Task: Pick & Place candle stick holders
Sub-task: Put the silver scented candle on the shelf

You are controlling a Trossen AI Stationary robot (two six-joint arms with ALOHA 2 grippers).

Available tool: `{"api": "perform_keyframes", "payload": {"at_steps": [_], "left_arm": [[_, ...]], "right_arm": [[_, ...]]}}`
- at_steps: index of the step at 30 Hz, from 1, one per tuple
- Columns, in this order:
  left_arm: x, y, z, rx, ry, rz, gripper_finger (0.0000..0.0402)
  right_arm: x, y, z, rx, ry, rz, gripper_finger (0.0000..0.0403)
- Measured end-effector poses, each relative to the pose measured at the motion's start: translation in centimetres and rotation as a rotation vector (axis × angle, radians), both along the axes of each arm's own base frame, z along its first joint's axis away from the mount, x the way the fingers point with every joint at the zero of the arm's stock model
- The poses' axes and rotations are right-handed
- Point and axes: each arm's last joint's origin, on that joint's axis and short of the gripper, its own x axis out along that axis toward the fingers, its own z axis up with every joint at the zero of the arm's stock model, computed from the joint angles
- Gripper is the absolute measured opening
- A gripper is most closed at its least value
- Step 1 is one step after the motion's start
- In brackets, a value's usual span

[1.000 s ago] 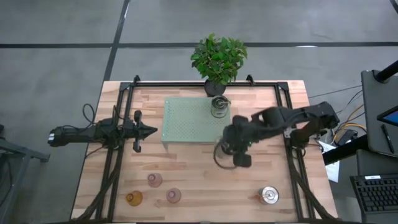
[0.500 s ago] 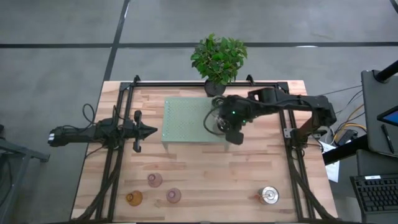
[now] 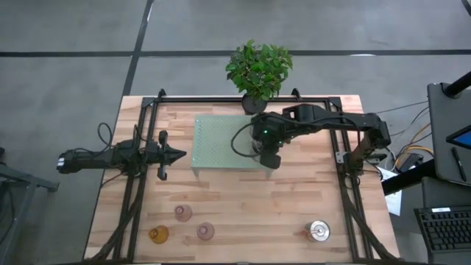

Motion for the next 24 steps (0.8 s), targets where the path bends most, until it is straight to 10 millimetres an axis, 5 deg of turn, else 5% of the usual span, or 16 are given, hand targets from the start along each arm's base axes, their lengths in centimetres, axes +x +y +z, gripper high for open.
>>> {"api": "perform_keyframes", "payload": {"at_steps": [24], "left_arm": [[0.0,0.0,0.0,0.0,0.0,0.0,0.001]], "right_arm": [[0.66,-0.25,-0.18,-0.046,-0.03,0.024,0.0069]]}}
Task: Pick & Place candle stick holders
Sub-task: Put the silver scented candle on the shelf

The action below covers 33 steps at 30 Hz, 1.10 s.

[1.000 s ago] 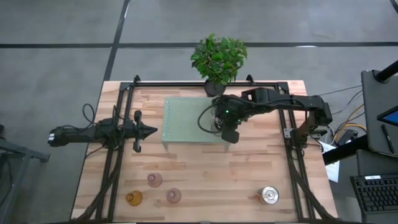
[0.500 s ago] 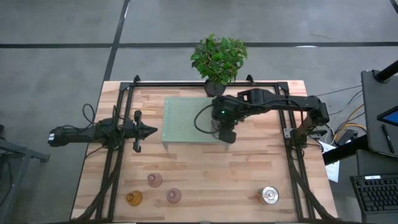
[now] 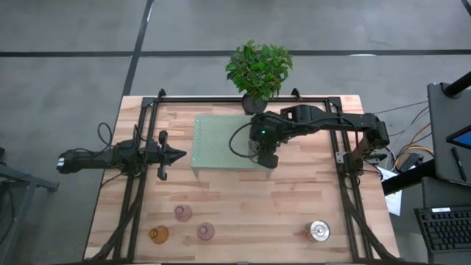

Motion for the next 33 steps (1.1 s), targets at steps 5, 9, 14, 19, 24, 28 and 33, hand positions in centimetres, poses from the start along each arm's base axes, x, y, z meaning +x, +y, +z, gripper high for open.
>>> {"api": "perform_keyframes", "payload": {"at_steps": [5,9,14,19,24,28,33], "left_arm": [[0.0,0.0,0.0,0.0,0.0,0.0,0.001],[0.0,0.0,0.0,0.0,0.0,0.0,0.001],[0.0,0.0,0.0,0.0,0.0,0.0,0.001],[0.0,0.0,0.0,0.0,0.0,0.0,0.001],[0.0,0.0,0.0,0.0,0.0,0.0,0.001],[0.0,0.0,0.0,0.0,0.0,0.0,0.001],[0.0,0.0,0.0,0.0,0.0,0.0,0.001]], "right_arm": [[0.0,-0.1,0.0,-0.036,0.001,-0.018,0.0098],[0.0,-0.2,0.0,-0.074,0.001,-0.034,0.0128],[-0.2,-0.1,0.5,-0.066,-0.003,-0.03,0.016],[-0.2,0.7,2.0,-0.045,-0.058,-0.004,0.0176],[-0.6,1.7,4.2,-0.037,-0.128,0.018,0.0177],[-1.4,3.5,5.3,-0.008,-0.132,0.03,0.0174],[-2.6,6.9,5.4,0.056,-0.08,0.024,0.0175]]}}
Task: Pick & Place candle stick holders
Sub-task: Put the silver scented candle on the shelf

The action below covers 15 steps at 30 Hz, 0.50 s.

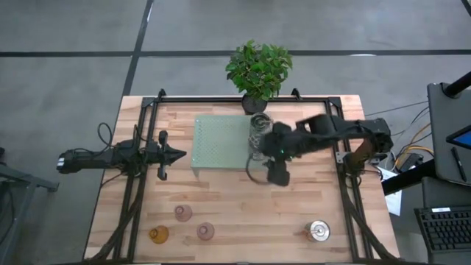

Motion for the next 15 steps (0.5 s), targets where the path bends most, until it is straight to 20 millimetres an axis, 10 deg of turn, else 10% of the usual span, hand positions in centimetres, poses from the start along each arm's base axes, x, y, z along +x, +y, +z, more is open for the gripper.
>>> {"api": "perform_keyframes", "payload": {"at_steps": [15], "left_arm": [[0.0,0.0,0.0,0.0,0.0,0.0,0.001]], "right_arm": [[-6.2,14.4,-4.0,0.155,0.16,-0.018,0.0158]]}}
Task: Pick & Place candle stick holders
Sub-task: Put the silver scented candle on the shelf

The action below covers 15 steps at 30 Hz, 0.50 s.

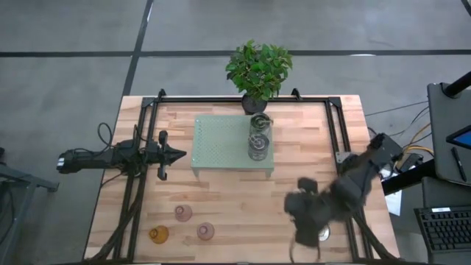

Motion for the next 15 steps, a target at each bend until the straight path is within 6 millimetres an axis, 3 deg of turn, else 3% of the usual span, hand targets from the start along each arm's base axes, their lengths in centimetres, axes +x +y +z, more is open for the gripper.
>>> {"api": "perform_keyframes", "payload": {"at_steps": [6,15], "left_arm": [[0.0,0.0,0.0,0.0,0.0,0.0,0.001],[0.0,0.0,0.0,0.0,-0.001,0.0,0.001]], "right_arm": [[-2.5,4.3,-4.4,0.04,0.066,-0.044,0.0157],[-5.0,7.5,-8.4,0.174,0.14,-0.16,0.0151]]}}
